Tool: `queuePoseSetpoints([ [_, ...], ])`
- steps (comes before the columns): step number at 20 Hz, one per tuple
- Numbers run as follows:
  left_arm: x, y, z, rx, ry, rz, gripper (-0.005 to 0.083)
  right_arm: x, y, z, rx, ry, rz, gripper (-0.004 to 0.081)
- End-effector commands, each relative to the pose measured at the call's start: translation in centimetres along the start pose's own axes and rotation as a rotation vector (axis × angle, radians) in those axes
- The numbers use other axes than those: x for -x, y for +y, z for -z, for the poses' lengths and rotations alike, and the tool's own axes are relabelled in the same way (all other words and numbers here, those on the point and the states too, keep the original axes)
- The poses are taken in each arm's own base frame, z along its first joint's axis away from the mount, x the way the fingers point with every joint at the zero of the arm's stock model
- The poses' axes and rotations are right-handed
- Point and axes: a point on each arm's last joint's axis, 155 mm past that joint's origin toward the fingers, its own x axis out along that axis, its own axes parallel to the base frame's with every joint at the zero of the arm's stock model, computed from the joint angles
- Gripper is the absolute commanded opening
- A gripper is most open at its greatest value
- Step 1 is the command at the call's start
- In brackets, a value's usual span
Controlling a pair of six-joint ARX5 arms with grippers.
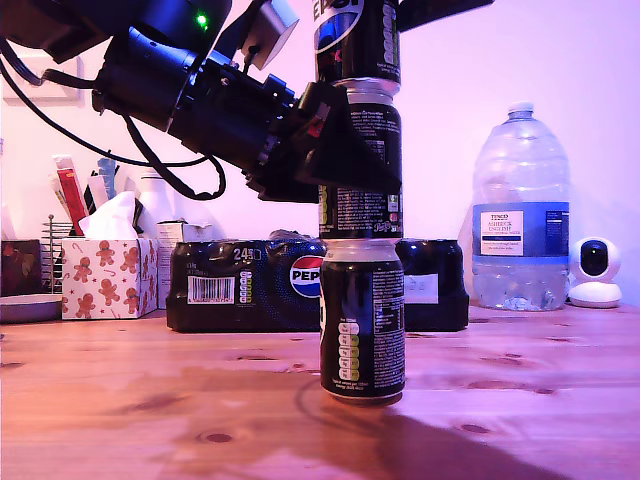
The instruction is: Stack up the Pepsi cans on top of each other
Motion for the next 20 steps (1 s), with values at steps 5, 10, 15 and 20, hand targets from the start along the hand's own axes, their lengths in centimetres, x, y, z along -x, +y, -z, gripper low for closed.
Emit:
queuePoseSetpoints([
  [5,-0.4,0.2,2.0,0.019,0.052,-0.017,0.0656,1.1,0.3,-1.0,0.008,-0.023,-0.001,0.0689],
  [10,-0.4,0.2,2.2,0.024,0.062,-0.014,0.0665,1.7,0.4,-1.2,0.009,-0.031,0.001,0.0689],
  [15,-0.3,0.0,2.5,0.029,0.071,-0.009,0.0665,1.8,0.4,-0.8,0.007,-0.017,0.003,0.0688],
  [20,0.0,-0.2,2.4,0.032,0.080,-0.007,0.0665,1.8,0.4,-0.7,0.007,-0.013,0.003,0.0688],
])
